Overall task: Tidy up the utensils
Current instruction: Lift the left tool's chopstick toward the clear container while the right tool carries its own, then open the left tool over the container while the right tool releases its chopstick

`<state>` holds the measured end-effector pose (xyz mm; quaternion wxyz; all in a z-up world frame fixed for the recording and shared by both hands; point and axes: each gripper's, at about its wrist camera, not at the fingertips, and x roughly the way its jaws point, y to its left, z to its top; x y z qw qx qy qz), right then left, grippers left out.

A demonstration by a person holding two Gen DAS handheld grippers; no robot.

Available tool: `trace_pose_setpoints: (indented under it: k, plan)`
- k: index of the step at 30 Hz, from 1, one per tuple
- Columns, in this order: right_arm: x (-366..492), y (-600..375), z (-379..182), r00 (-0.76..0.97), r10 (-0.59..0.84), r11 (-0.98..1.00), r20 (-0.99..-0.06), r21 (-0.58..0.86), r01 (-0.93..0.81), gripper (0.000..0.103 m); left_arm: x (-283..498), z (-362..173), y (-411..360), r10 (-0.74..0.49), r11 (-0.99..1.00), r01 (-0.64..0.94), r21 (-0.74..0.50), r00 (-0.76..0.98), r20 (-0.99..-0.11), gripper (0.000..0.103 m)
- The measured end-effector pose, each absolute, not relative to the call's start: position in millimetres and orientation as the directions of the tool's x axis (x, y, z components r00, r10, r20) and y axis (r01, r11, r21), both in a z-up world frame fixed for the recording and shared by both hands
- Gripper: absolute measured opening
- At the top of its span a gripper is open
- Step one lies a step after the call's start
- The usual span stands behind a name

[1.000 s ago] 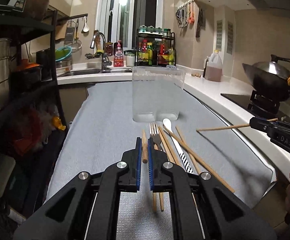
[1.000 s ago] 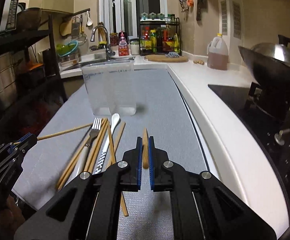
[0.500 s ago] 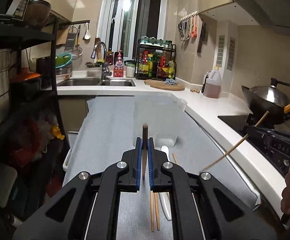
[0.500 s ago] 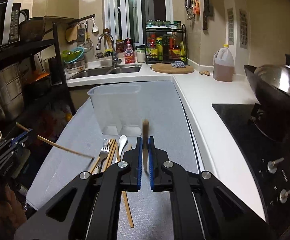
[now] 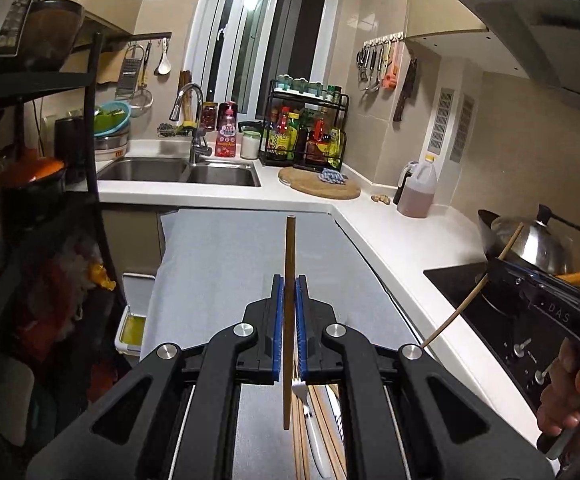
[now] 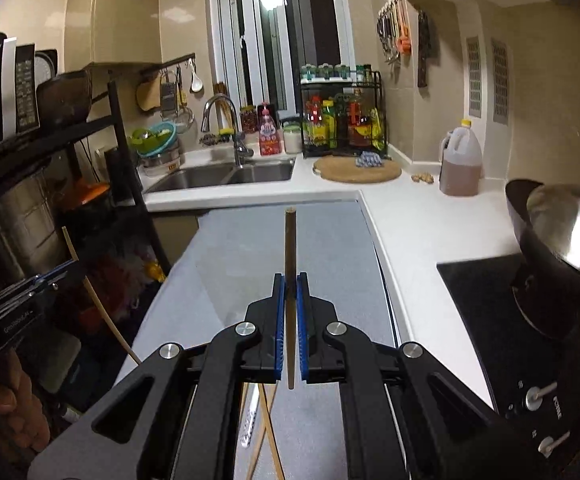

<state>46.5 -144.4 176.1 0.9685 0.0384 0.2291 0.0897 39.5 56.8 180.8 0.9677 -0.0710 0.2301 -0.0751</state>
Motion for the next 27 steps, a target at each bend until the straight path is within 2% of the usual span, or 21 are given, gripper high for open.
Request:
trace_pose_setpoints:
  k: [10, 16, 21, 27]
  plan:
    - [91.0, -132.0, 244.4, 0.912, 0.231, 0.971, -0.338, 0.135, -0.196, 0.006, 93.6, 240.2, 60.3, -0.184, 0.979, 0.136, -0.155, 0.915, -0.358, 0.006]
    - [123.9, -119.5, 261.0, 0.920, 0.240, 0.969, -0.310, 0.130, -0.208, 0.006, 134.0, 264.5, 64.3, -0.192, 0.972, 0.139, -0.191, 0.934, -0.300, 0.006]
    - [156.9, -113.3, 243.7, 0.908, 0.247, 0.968, -0.339, 0.135, -0.213, 0.006, 168.5, 260.3, 54.8, -0.197, 0.972, 0.148, -0.181, 0.935, -0.295, 0.006]
    - [193.0, -113.3, 194.4, 0.872, 0.263, 0.963, -0.412, 0.171, -0.209, 0.006, 204.5, 212.4, 43.2, -0.222, 0.970, 0.164, -0.181, 0.900, -0.375, 0.006]
